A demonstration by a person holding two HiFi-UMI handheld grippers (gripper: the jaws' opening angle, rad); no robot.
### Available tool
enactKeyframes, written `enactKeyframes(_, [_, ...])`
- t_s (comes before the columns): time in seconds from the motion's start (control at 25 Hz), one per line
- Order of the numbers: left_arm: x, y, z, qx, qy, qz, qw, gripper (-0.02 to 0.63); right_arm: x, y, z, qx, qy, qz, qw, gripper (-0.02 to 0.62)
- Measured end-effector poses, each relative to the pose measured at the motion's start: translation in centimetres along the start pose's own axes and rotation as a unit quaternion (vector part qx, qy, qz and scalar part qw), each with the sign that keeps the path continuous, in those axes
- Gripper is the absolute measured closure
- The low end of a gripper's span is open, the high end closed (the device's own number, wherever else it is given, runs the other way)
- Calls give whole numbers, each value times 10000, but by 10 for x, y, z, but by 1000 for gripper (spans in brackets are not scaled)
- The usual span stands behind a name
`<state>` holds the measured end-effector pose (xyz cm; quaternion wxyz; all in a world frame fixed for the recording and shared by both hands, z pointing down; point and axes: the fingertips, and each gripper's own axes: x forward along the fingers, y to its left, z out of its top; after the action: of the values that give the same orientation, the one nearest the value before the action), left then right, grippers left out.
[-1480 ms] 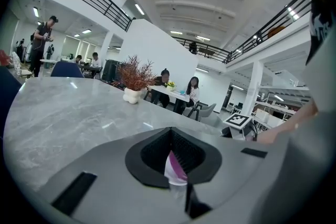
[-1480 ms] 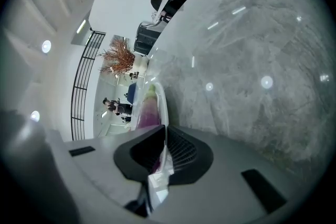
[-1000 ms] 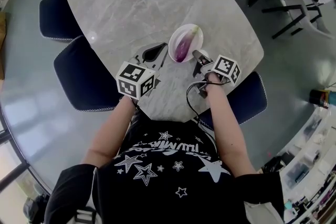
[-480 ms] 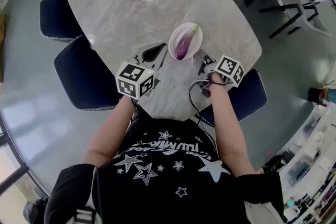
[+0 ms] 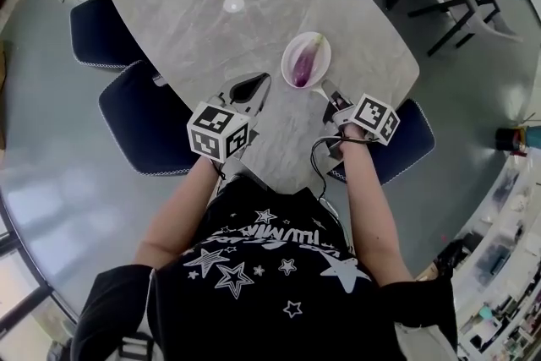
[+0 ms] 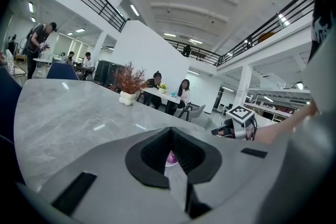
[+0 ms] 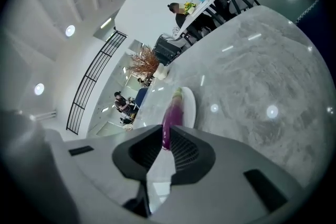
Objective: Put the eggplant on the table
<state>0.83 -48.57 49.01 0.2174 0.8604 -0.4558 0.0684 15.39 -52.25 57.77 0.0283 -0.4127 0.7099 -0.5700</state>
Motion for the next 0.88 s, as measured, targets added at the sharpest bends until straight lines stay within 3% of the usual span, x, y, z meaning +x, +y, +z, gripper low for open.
enactKeyframes(0.36, [-60, -3, -2, 177, -37, -166, 9997, 598, -15, 41, -47, -132, -181, 193, 9996, 552])
enactKeyframes(0.6, [-104, 0, -15, 38, -43, -205, 9998, 598, -23, 67, -87, -125, -274, 287, 9991, 552])
enactKeyframes(0.88, [-135, -16, -36, 54, 90, -639, 9979, 598, -55, 90, -131, 141, -608, 412, 9972, 552])
